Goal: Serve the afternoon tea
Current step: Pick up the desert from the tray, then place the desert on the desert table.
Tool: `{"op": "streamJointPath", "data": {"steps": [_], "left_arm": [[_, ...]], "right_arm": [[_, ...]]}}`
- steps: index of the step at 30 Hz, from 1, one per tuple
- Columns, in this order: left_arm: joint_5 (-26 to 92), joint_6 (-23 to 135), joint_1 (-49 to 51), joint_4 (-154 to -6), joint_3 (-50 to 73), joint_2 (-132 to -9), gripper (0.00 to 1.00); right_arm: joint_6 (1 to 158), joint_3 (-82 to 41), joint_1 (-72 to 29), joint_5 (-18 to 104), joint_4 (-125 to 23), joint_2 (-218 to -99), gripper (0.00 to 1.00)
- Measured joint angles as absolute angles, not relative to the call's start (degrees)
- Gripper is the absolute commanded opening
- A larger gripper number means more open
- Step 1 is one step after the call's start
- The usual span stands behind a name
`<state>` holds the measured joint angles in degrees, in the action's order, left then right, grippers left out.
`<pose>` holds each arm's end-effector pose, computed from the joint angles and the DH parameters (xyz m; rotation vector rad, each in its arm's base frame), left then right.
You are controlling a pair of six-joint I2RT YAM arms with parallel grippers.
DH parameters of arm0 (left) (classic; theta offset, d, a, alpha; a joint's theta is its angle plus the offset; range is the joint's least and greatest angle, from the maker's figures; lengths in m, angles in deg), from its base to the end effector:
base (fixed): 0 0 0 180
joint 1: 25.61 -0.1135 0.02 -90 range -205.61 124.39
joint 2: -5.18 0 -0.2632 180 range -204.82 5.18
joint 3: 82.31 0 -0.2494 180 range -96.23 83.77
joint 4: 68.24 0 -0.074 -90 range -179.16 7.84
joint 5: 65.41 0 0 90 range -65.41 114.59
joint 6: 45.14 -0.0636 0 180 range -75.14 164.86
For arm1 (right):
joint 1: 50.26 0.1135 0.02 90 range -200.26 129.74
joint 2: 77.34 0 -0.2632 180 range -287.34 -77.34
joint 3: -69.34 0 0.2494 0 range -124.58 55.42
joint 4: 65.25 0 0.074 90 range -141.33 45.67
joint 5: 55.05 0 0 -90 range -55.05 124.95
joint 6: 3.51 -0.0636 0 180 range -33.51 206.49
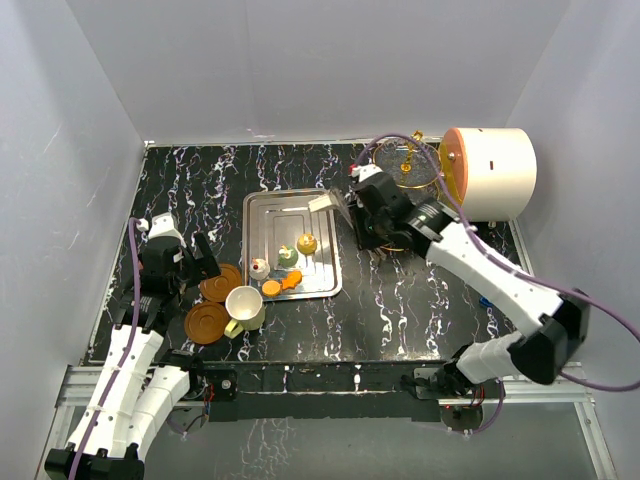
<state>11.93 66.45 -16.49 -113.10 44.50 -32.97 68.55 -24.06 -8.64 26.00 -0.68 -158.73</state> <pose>0.1720 -0.0135 0.2731 -0.3579 2.0478 -0.0964 0.2366 0.1970 0.3170 -0.4460 2.4491 0.2498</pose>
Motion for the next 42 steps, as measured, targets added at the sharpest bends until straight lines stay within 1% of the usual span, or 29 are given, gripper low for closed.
{"op": "streamJointPath", "data": {"steps": [7,13,25,42], "left_arm": [[11.9,66.4,-16.5,-113.1,44.5,-33.0,0.99],[12.0,66.4,-16.5,-113.1,44.5,-33.0,0.99],[12.2,66.3,-16.5,-113.1,44.5,-32.6,0.99],[12.8,66.3,-16.5,-113.1,44.5,-32.6,0.99]], "right_arm": [[64.8,-20.8,-8.6,19.3,1.1,-145.4,0.19],[61.8,-18.0,-8.6,14.9,3.7,-138.8,0.19],[57.9,-13.6,-8.6,11.2,8.4,-135.1,0.20],[52.7,-11.4,-8.6,-0.3,13.0,-133.1,0.21]]}}
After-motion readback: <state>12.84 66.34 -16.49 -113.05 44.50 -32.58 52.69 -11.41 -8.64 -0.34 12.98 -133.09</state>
